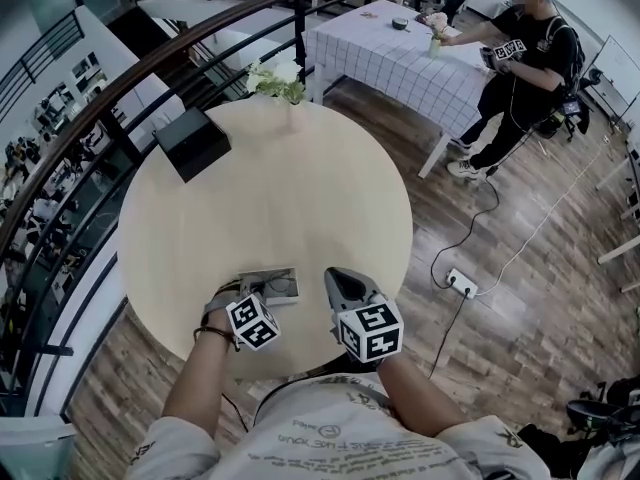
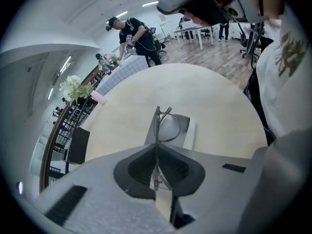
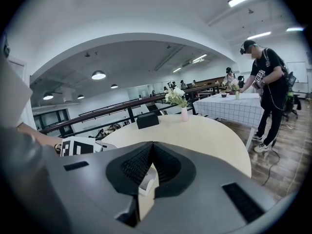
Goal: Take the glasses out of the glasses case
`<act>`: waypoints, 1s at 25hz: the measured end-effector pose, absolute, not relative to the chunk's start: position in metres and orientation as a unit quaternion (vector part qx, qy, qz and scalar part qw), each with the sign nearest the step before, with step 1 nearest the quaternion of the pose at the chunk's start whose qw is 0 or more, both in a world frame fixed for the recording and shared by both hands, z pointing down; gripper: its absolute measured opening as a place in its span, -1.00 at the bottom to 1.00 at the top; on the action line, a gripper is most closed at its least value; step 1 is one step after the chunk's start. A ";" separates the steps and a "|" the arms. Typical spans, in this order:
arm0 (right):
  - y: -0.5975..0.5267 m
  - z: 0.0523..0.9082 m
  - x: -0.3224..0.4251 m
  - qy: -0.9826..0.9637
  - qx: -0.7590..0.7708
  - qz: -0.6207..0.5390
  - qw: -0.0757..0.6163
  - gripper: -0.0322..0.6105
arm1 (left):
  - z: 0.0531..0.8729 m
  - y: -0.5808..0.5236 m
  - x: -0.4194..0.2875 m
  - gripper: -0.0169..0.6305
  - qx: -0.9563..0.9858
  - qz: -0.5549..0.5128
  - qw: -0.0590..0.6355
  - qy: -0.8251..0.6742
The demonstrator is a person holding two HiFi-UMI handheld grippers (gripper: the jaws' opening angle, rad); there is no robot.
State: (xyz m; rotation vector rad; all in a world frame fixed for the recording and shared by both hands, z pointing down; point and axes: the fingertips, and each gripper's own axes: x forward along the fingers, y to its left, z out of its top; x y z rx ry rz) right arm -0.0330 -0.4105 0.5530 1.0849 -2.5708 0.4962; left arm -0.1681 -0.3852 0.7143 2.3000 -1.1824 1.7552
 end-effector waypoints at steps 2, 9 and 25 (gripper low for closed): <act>-0.409 0.552 -0.035 -0.897 0.378 0.171 0.151 -0.85 | 0.703 -0.384 -0.166 -0.87 0.745 0.541 0.017 -0.390; -0.407 0.543 -0.040 -0.903 0.366 0.188 0.124 -0.85 | 0.657 -0.387 -0.154 -0.87 0.762 0.430 0.064 -0.479; -0.410 0.481 -0.111 -0.930 0.340 0.130 0.043 -0.85 | 0.532 -0.373 -0.216 -0.87 0.675 0.149 0.165 -0.704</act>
